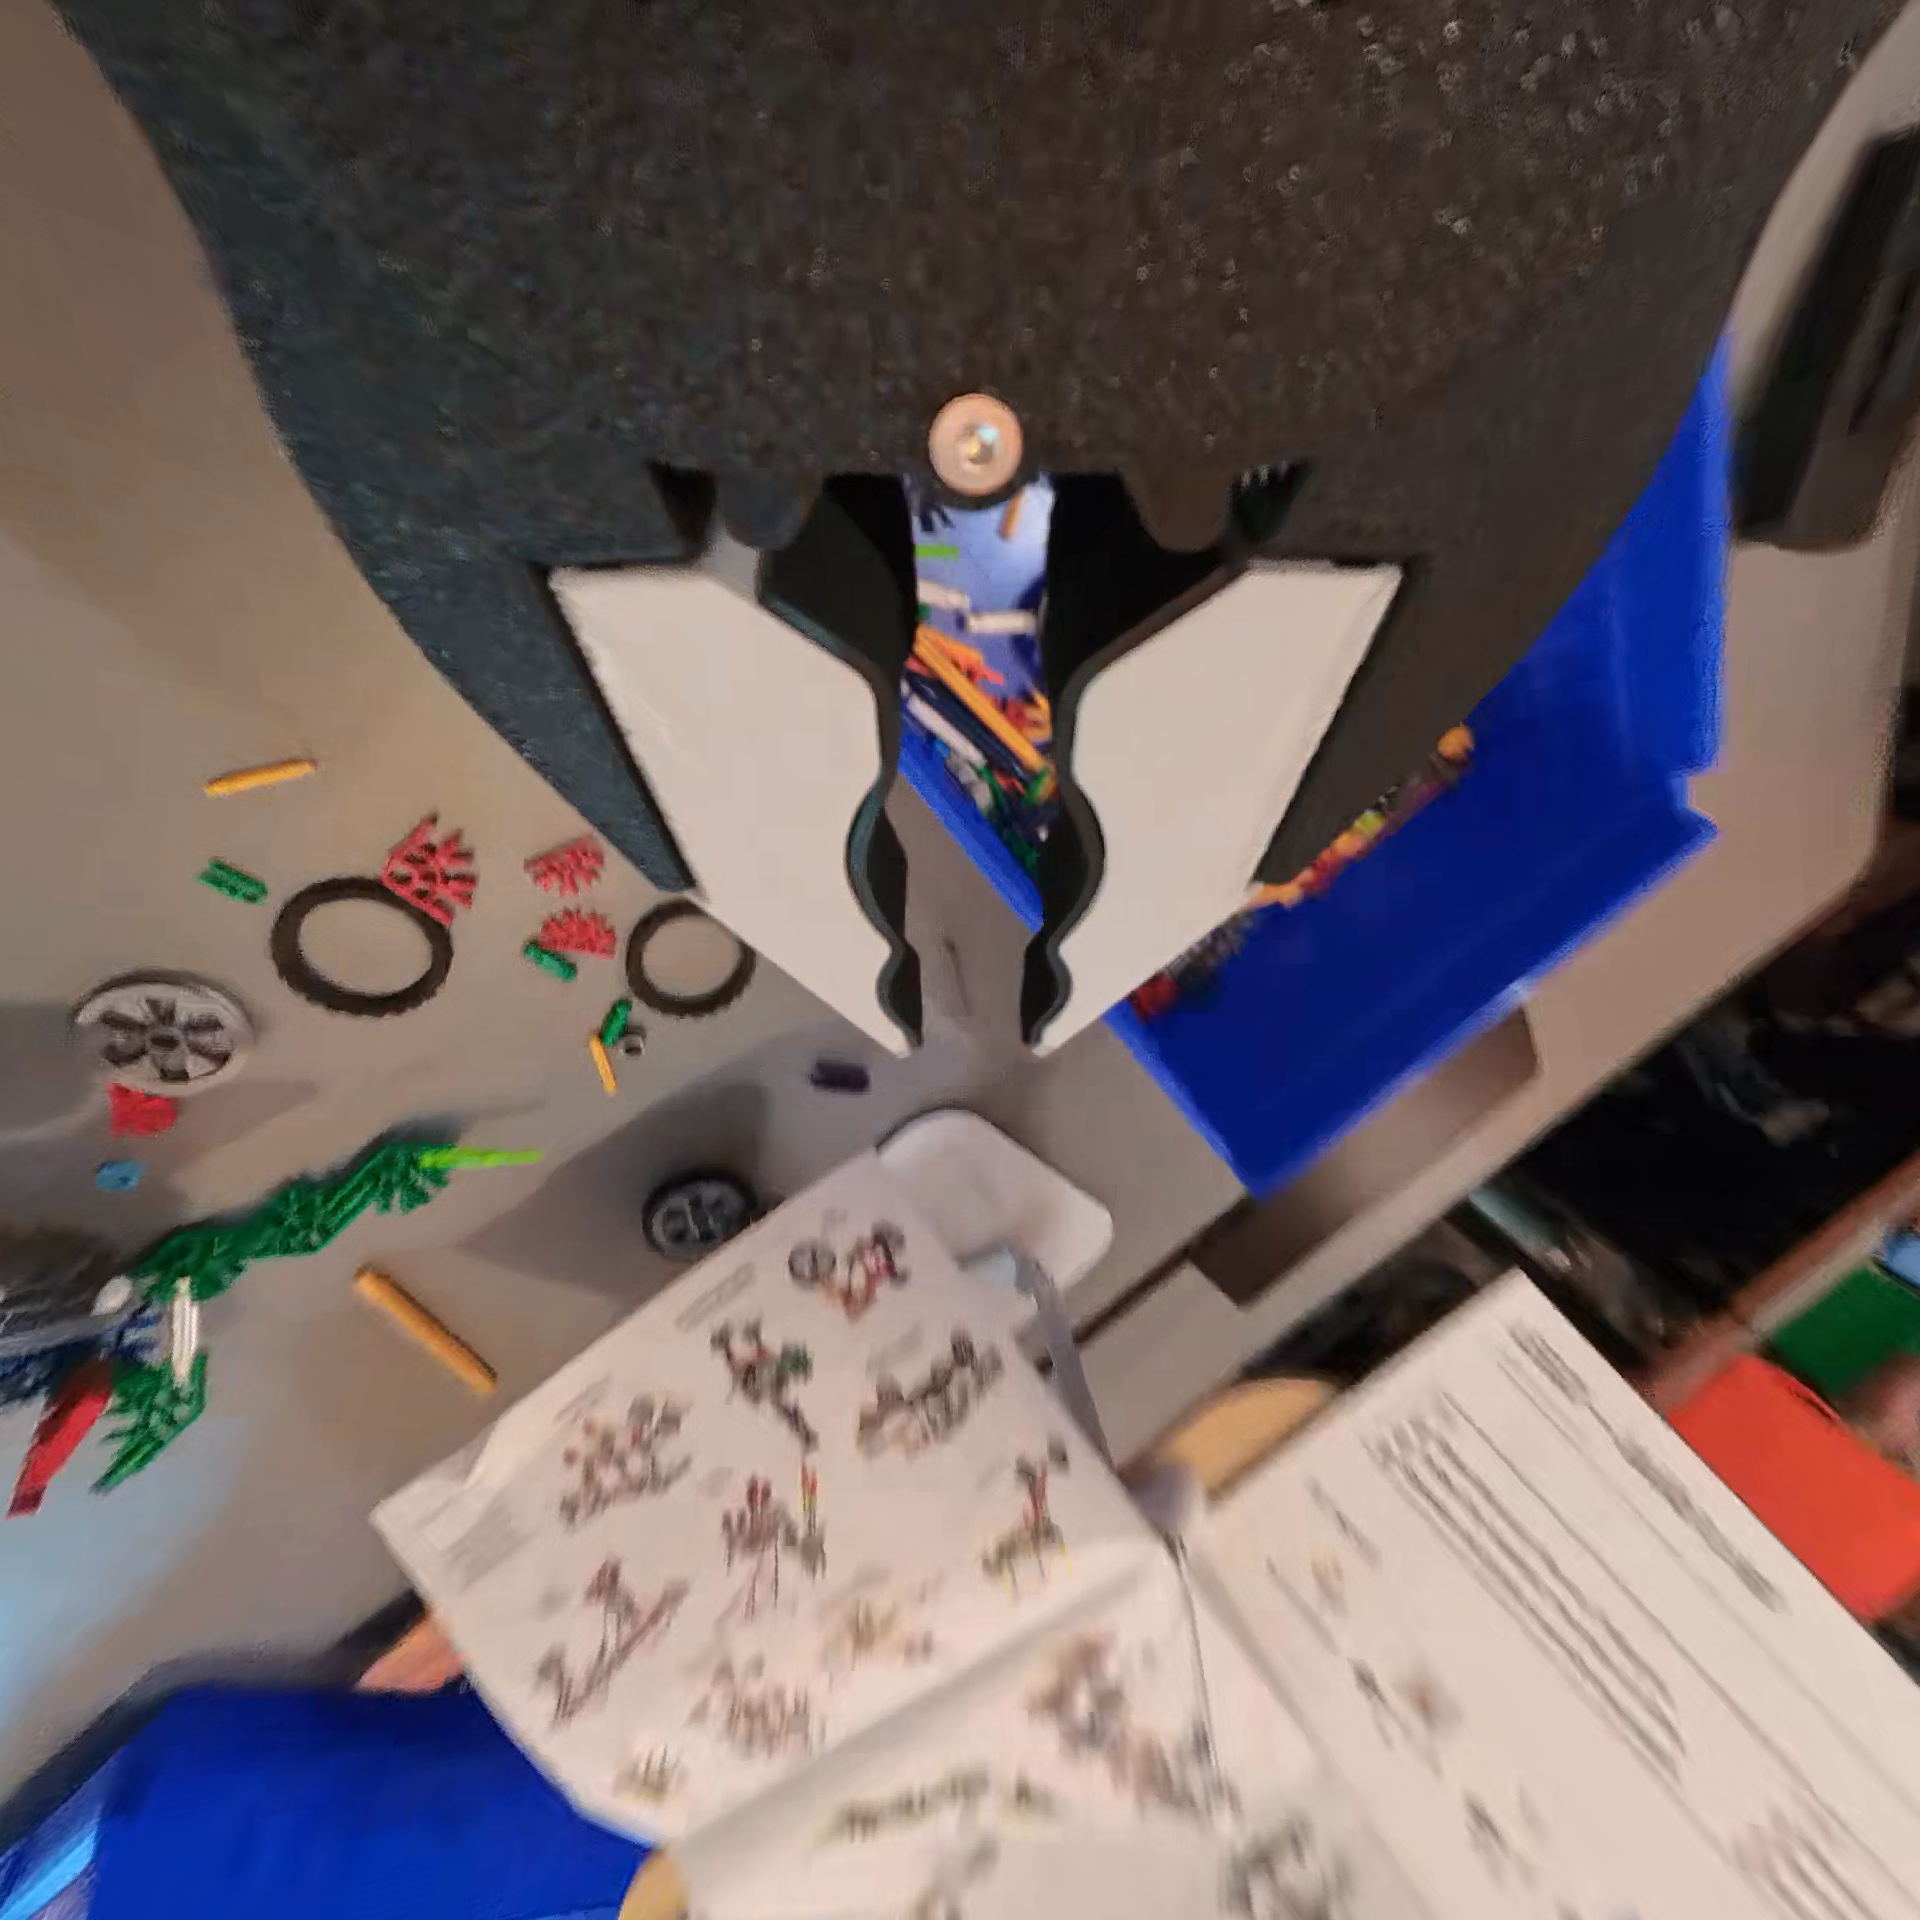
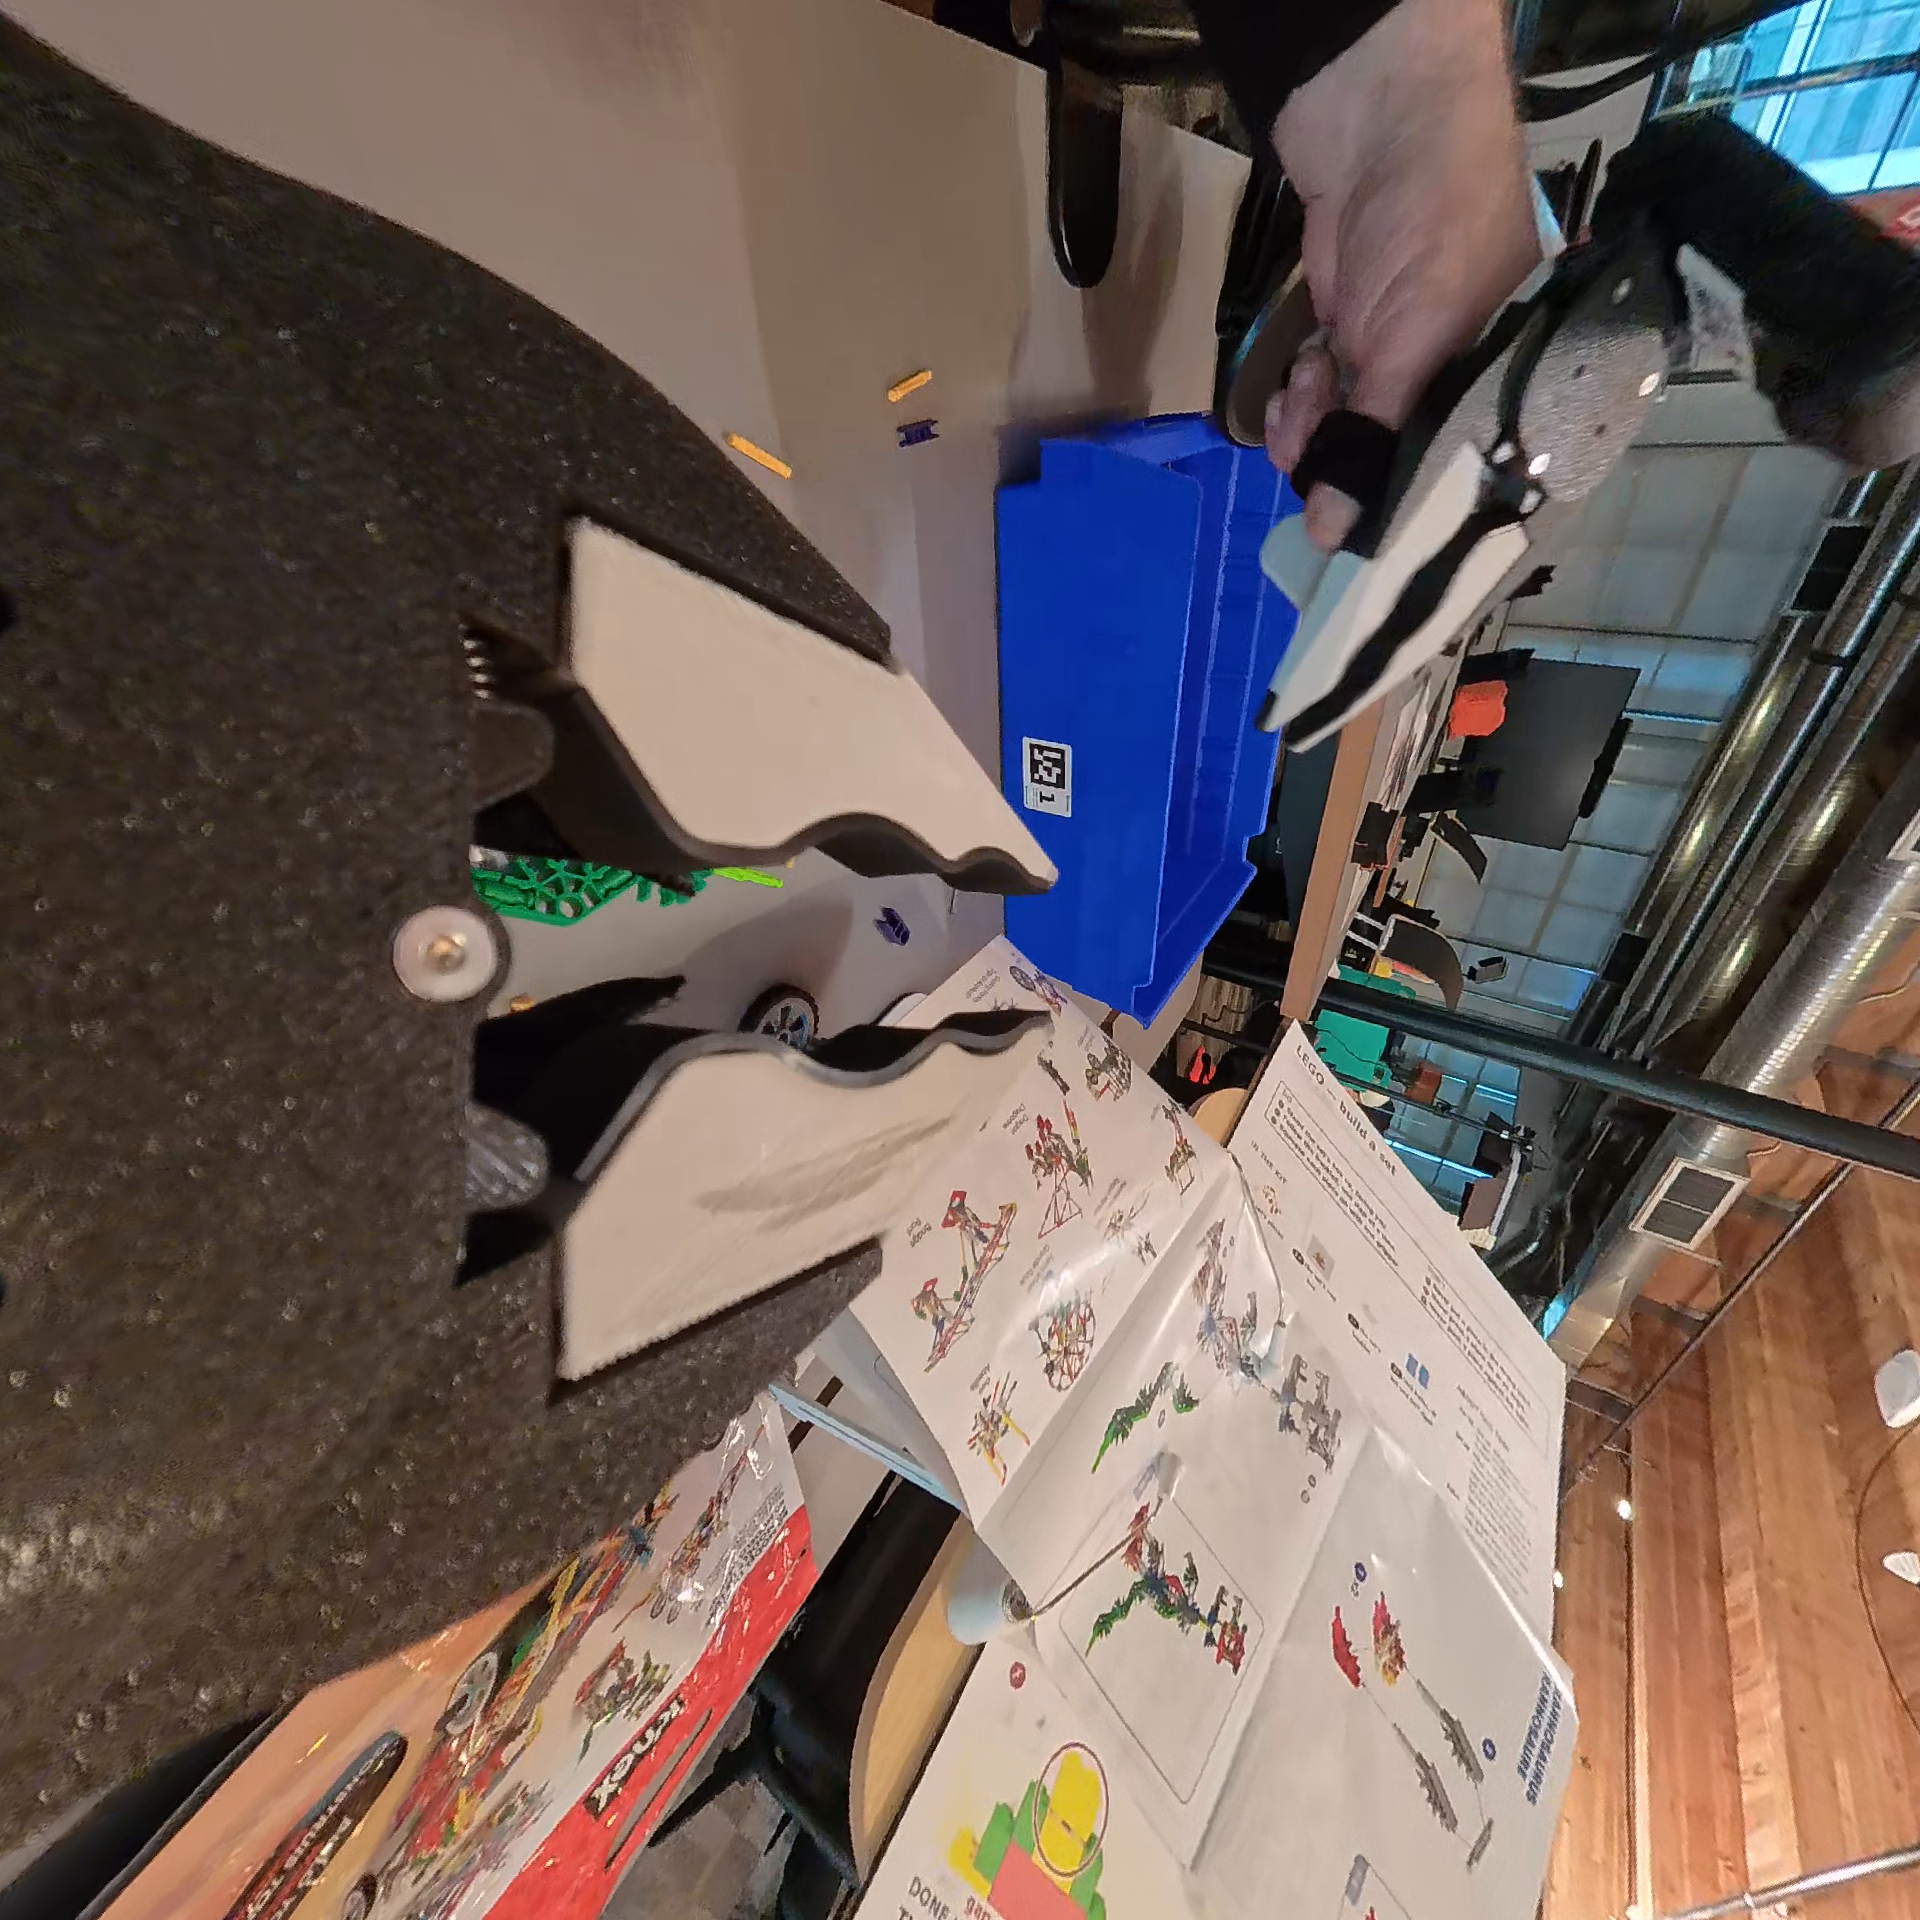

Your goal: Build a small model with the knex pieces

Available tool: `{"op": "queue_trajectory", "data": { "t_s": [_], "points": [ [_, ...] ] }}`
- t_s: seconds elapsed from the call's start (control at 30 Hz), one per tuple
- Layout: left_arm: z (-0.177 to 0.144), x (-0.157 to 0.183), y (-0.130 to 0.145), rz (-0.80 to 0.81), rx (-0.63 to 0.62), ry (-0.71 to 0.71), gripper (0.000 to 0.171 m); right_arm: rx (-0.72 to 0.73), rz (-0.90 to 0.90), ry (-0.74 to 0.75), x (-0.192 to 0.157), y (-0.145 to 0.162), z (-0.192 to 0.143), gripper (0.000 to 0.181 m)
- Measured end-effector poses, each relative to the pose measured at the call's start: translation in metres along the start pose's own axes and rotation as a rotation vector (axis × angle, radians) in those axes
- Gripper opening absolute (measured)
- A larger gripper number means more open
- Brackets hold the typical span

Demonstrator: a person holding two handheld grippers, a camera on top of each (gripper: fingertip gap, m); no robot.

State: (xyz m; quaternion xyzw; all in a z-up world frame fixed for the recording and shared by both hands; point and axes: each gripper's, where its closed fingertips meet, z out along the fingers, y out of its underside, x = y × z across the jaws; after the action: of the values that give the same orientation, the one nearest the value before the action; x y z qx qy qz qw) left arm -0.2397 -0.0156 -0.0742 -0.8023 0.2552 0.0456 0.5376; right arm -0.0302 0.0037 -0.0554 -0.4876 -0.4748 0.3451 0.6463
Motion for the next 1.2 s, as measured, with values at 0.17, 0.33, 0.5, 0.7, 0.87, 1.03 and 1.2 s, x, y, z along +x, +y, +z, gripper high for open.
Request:
{"op": "queue_trajectory", "data": {
  "t_s": [0.17,0.33,0.5,0.7,0.87,1.03,1.2],
  "points": [
    [0.005,0.002,0.048,-0.146,-0.099,-0.001,0.019,-0.010,-0.004,0.004,0.001,0.004,0.002,0.021],
    [0.002,0.009,0.056,-0.239,-0.087,0.062,0.013,-0.007,-0.029,0.003,-0.002,0.002,0.002,0.021],
    [0.001,0.015,0.057,-0.308,-0.047,0.140,0.016,-0.009,-0.034,0.010,-0.001,0.002,0.002,0.021],
    [-0.002,0.031,0.051,-0.297,-0.033,0.198,0.017,-0.013,-0.039,0.013,0.000,0.003,0.002,0.021],
    [0.000,0.048,0.043,-0.329,0.001,0.223,0.016,-0.002,-0.056,0.022,0.000,0.001,0.001,0.021],
    [0.006,0.067,0.031,-0.362,0.034,0.272,0.022,0.005,-0.056,0.030,0.002,0.000,0.000,0.021],
    [-0.005,0.048,0.024,-0.322,0.061,0.237,0.024,0.010,-0.064,0.045,0.005,-0.002,-0.002,0.021]
  ]
}}
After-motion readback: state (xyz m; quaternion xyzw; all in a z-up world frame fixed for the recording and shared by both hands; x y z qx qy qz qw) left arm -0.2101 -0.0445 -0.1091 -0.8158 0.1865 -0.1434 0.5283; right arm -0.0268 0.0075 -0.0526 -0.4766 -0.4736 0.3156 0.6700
